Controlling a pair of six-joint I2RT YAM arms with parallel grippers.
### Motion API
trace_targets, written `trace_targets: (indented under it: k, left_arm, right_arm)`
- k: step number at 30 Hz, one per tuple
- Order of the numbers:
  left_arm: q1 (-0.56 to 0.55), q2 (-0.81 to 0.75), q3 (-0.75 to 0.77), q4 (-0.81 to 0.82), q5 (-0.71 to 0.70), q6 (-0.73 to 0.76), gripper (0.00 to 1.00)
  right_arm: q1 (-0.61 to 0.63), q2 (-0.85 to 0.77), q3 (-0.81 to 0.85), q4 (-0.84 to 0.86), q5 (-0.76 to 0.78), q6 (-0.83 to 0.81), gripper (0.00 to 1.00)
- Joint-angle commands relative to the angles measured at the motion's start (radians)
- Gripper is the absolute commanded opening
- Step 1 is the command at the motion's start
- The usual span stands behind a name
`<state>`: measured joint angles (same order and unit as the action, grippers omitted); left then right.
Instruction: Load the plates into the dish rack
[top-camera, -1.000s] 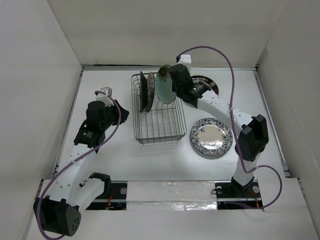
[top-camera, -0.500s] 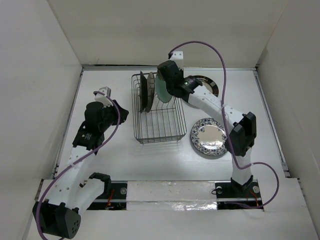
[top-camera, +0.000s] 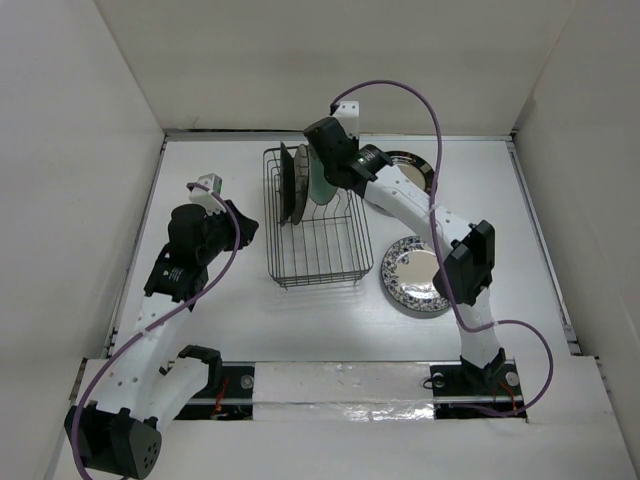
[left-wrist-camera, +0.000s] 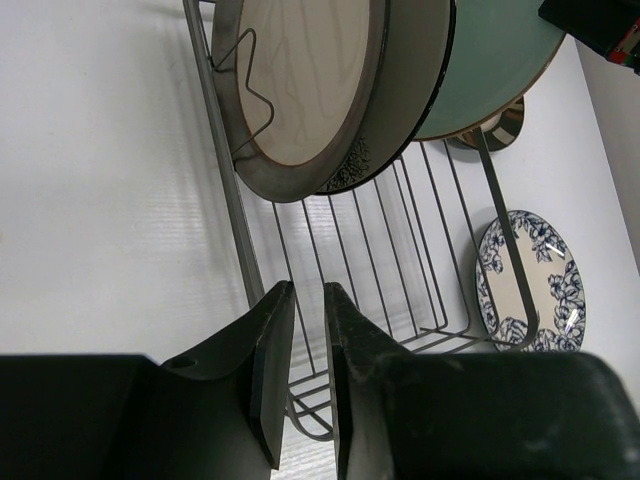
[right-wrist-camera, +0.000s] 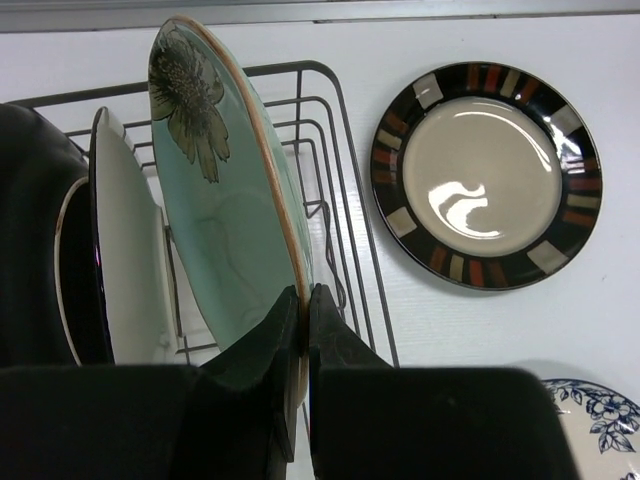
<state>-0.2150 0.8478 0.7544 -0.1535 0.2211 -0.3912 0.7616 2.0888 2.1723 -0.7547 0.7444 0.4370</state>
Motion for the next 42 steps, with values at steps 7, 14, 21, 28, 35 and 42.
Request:
trace_targets:
  k: [7,14,21,28,35,42]
  left_arm:
    - [-0.003,-0.023,0.011,0.051,0.027,-0.006,0.15]
    - [-0.003,-0.027,0.008,0.048,0.021,-0.006,0.15]
    - [-0.003,-0.027,0.006,0.051,0.032,-0.006,0.15]
    - [-0.003,-0.027,0.005,0.051,0.034,-0.008,0.15]
    - [-0.003,-0.026,0.003,0.051,0.037,-0.008,0.15]
    - [-0.003,-0.027,0.006,0.049,0.037,-0.006,0.15]
  right_arm:
    - [0.071,-0.029,0.037,0.054,0.093,0.058,0.00]
    - [0.100,-0.018,0.021,0.101,0.073,0.068,0.09]
    - [0.110,-0.096,-0.130,0.276,-0.017,0.088,0.23]
    - [0.119,-0.127,-0.227,0.330,-0.056,0.095,0.27]
    - [0.119,-0.208,-0.321,0.364,-0.027,0.095,0.39]
    - [0.110,-0.504,-0.622,0.507,0.001,0.066,0.45]
